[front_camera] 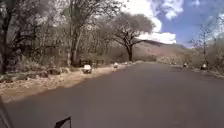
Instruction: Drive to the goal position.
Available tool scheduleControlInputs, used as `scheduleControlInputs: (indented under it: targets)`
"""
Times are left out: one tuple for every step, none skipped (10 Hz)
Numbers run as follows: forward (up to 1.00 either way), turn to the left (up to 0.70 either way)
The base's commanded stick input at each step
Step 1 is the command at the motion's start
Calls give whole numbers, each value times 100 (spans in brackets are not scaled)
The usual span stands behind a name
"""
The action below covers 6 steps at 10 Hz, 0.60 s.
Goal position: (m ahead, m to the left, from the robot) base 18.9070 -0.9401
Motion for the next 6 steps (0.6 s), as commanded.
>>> scheduleControlInputs:
  targets:
    - [70, -7]
    - [70, -1]
    - [70, 0]
    - [70, 0]
    - [70, 0]
    - [70, 0]
